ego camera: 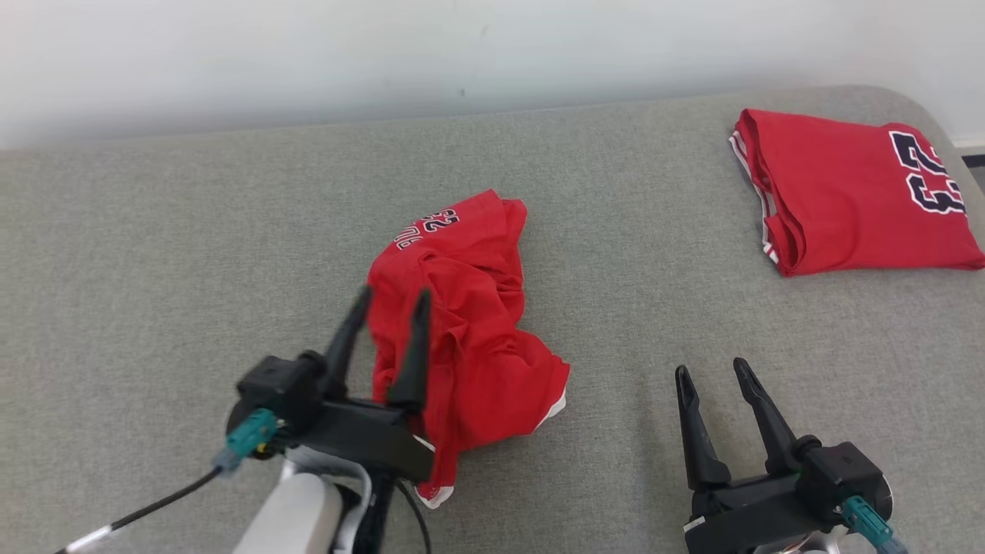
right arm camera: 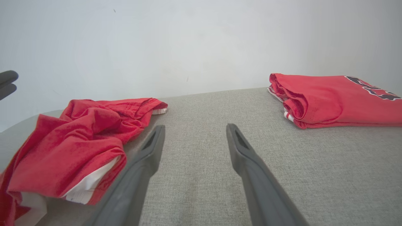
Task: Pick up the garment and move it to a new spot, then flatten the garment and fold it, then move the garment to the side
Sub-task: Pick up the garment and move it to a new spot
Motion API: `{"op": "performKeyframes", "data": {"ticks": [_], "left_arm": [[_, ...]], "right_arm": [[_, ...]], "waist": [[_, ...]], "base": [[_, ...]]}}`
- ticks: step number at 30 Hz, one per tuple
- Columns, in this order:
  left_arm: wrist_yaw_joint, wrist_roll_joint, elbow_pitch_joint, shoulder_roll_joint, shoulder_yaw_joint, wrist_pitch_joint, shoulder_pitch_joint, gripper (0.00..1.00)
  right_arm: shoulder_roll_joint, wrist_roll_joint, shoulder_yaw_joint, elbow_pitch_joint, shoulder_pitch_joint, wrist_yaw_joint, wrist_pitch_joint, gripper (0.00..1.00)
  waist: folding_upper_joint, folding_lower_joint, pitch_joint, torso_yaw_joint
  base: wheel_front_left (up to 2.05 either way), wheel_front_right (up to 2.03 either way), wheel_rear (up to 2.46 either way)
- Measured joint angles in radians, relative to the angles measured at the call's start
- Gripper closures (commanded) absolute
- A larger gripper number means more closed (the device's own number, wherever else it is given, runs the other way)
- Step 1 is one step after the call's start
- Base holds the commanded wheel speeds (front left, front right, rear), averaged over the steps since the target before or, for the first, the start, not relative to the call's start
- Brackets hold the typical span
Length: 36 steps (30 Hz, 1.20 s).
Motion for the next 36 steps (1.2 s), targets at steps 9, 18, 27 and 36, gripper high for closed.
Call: {"op": "performKeyframes", "data": {"ticks": [9, 18, 27, 36], "left_arm": [[0.054, 0.095, -0.099, 0.069, 0.103, -0.028, 0.056, 0.00], [0.054, 0.207, -0.216, 0.089, 0.242, -0.030, 0.194, 0.00], [0.034, 0.301, -0.310, 0.041, 0.386, -0.030, 0.383, 0.00], [0.003, 0.363, -0.300, -0.008, 0.423, -0.030, 0.456, 0.00]], "right_arm": [[0.000, -0.001, -0.011, -0.036, 0.000, 0.000, 0.000, 0.00], [0.000, -0.010, -0.031, -0.046, 0.005, 0.000, 0.000, 0.00], [0.000, -0.010, -0.045, -0.042, 0.039, 0.000, 0.000, 0.00], [0.000, -0.008, -0.047, -0.021, 0.067, 0.000, 0.000, 0.00]], "waist": [[0.0000, 0.0000, -0.029, 0.022], [0.0001, -0.0001, -0.045, 0.036], [0.0000, -0.0001, -0.076, 0.036], [0.0000, -0.0001, -0.105, 0.044]], "base": [[0.00, 0.00, 0.00], [0.00, 0.00, 0.00], [0.00, 0.00, 0.00], [0.00, 0.00, 0.00]]}}
